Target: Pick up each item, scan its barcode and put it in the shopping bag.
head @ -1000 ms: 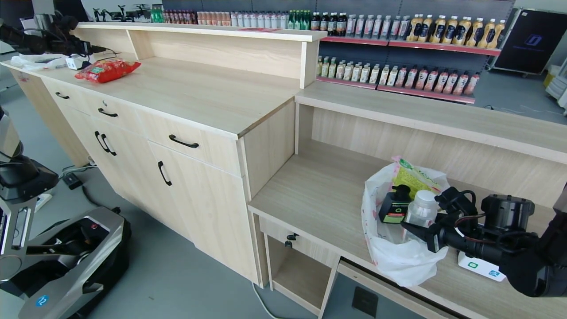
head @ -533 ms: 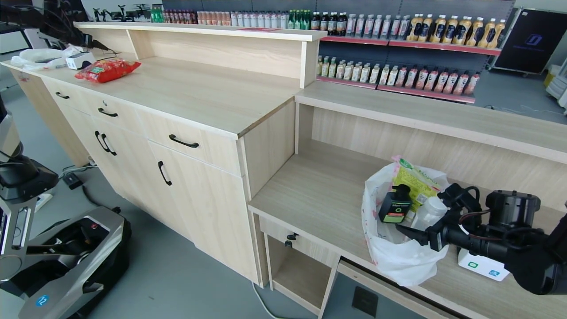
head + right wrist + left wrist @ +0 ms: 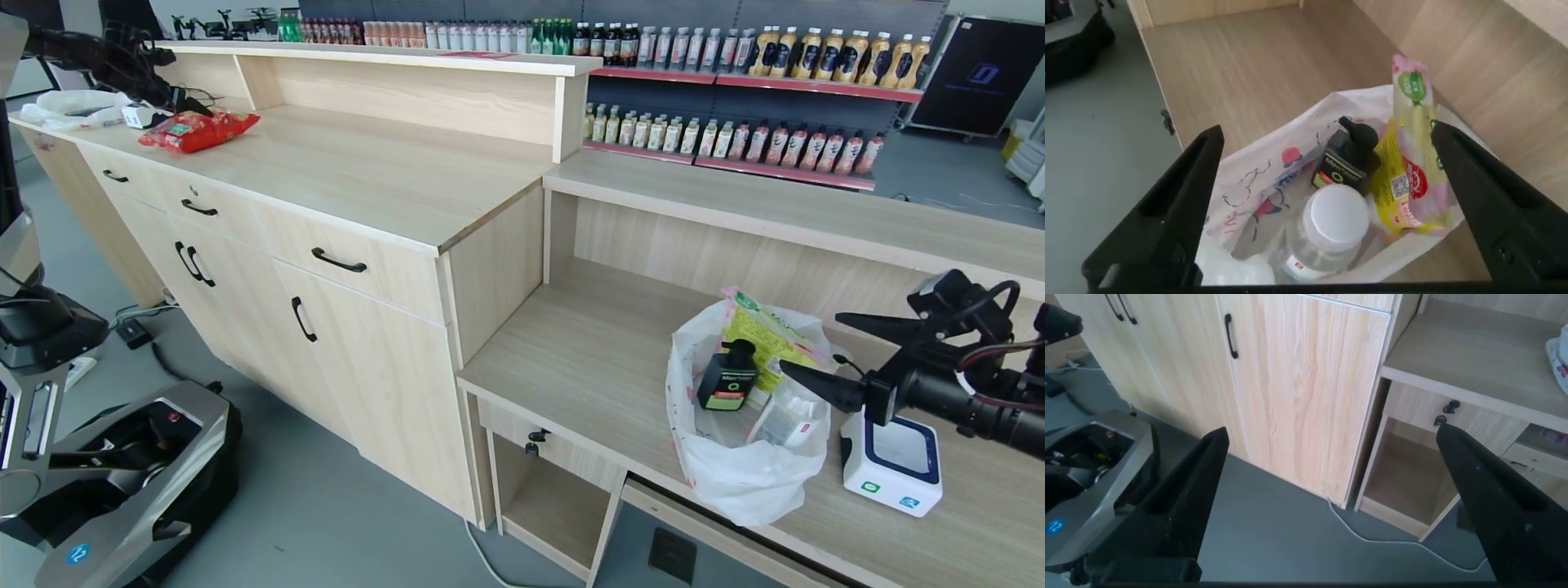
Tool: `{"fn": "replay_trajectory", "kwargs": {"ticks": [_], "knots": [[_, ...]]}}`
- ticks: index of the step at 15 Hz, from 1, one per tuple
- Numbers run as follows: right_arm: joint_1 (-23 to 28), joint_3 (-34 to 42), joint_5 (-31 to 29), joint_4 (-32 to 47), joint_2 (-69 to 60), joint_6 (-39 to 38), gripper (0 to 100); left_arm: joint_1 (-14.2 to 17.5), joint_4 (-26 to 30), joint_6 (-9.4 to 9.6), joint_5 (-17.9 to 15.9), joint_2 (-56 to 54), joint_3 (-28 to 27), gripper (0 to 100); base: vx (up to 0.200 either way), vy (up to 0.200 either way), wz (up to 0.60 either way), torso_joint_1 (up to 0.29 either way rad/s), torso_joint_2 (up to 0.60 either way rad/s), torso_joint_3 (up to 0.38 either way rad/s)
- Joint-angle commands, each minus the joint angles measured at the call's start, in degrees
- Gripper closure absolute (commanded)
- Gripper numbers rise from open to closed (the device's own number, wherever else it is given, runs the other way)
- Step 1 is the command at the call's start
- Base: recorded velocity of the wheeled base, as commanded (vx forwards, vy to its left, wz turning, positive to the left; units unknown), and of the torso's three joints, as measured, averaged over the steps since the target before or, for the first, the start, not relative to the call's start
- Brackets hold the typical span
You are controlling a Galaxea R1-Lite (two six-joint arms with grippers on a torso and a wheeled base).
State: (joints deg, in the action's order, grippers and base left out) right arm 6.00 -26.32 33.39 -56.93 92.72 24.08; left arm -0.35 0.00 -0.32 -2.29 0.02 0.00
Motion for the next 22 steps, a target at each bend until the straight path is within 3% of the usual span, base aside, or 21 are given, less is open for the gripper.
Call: {"fn": "replay_trajectory", "kwargs": {"ticks": [1,5,9,10,13,16,19,20,21,22], "knots": [[1.6,0.0,-0.9,0.2,-6.4,2.4,0,0.0,0.0,-0.03,0.0,0.1,0.0,0,0.000,0.000,0.00,0.000,0.00,0.000],[4.5,-5.1,-4.8,5.8,-12.0,3.1,0,0.0,0.0,-0.03,0.0,0.1,0.0,0,0.000,0.000,-0.60,-0.006,0.00,0.006],[6.3,-20.1,-16.3,33.8,-19.5,-1.7,0,0.0,0.0,-0.03,0.0,0.1,0.0,0,0.000,0.000,-0.60,0.007,0.00,0.002],[7.0,-21.1,-18.6,37.4,-20.4,-2.7,0,0.0,0.0,-0.03,0.0,0.1,0.0,0,0.000,0.000,-0.60,0.007,0.00,0.007],[9.0,-18.2,-22.5,38.4,-21.7,-5.4,0,0.0,0.0,-0.03,0.0,0.1,0.0,0,0.000,0.000,-0.60,-0.002,0.00,0.004],[10.1,-10.2,-22.3,37.2,-25.3,-9.0,0,0.0,0.0,-0.03,0.0,0.1,0.0,0,0.000,0.000,-0.20,0.001,0.00,0.001],[9.6,10.6,-22.5,35.0,-38.8,-14.7,0,0.0,0.0,-0.03,0.0,0.1,0.0,0,0.000,0.000,0.00,0.000,0.00,0.000],[8.5,21.7,-22.5,35.0,-48.5,-16.6,0,0.0,0.0,-0.03,0.0,0.1,0.0,0,0.000,0.000,0.00,0.000,0.00,0.000],[6.3,26.3,-22.7,35.9,-56.1,-18.3,0,0.0,0.0,-0.03,0.0,0.1,0.0,0,0.000,0.000,0.00,0.000,0.00,0.000],[4.2,26.3,-23.7,40.8,-62.2,-20.1,0,0.0,0.0,-0.03,0.0,0.1,0.0,0,0.000,0.000,0.00,0.000,0.00,0.000]]}}
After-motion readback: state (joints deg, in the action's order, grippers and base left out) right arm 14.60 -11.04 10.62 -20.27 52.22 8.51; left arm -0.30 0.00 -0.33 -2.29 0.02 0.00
